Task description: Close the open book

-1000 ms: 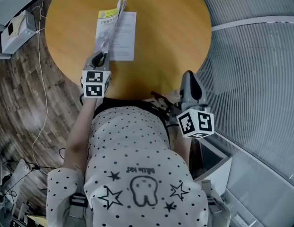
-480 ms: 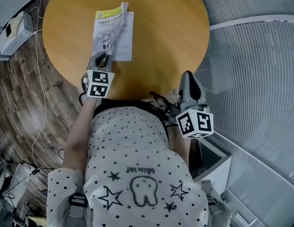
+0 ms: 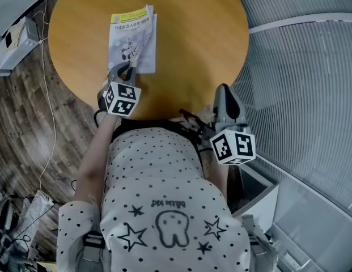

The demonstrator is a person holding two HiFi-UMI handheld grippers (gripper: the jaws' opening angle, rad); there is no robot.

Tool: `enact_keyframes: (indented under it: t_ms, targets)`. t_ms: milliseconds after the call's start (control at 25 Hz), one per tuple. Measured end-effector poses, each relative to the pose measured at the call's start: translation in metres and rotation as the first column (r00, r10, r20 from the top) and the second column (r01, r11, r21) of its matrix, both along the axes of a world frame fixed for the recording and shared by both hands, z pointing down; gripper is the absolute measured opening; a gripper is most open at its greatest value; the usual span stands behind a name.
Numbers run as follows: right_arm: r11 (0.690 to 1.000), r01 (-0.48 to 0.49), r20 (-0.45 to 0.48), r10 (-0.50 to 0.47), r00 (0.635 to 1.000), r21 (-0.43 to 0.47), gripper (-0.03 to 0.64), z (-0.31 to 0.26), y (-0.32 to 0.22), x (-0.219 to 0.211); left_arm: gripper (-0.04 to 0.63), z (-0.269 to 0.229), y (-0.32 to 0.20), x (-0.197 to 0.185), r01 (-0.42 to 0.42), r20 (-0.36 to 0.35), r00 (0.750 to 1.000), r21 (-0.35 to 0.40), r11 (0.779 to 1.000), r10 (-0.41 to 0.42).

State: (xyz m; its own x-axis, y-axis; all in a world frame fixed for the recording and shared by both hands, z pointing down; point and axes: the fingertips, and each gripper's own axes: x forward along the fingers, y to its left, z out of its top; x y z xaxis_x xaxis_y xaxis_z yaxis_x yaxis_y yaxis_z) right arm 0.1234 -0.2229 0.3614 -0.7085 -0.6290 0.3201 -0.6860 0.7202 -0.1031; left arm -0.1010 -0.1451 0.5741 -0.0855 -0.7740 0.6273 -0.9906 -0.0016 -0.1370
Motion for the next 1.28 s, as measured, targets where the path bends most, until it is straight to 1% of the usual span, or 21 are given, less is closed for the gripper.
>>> enact_keyframes:
  t_ms: [200, 320, 680, 1160, 1280]
  targets:
    - [1.0, -0.007, -0.003, 0.007, 1.0, -0.005, 0.005, 0.001, -0.001, 0.003, 0.032, 0.008, -0.003, 0.004, -0.046, 0.053, 0.997, -0.053, 0.998, 0.049]
    - [1.0, -0.01, -0.003, 0.01, 1.0, -0.008, 0.005, 0.003, -0.001, 0.003, 0.038, 0.015, -0.004, 0.006, -0.063, 0.062, 0.996, -0.079, 0.995, 0.068]
    - [1.0, -0.02, -0.001, 0.02, 1.0, -0.013, 0.005, 0.004, 0.0, 0.006, 0.045, 0.028, -0.006, 0.011, -0.099, 0.081, 0.991, -0.118, 0.988, 0.109]
    - [0.999, -0.032, -0.001, 0.032, 0.999, -0.019, 0.005, 0.006, -0.001, 0.01, 0.055, 0.047, -0.013, 0.024, -0.166, 0.08, 0.98, -0.18, 0.97, 0.182]
    - [0.999, -0.038, -0.002, 0.038, 0.999, -0.019, 0.005, 0.005, -0.003, 0.009, 0.063, 0.051, -0.014, 0.024, -0.175, 0.062, 0.98, -0.196, 0.965, 0.191]
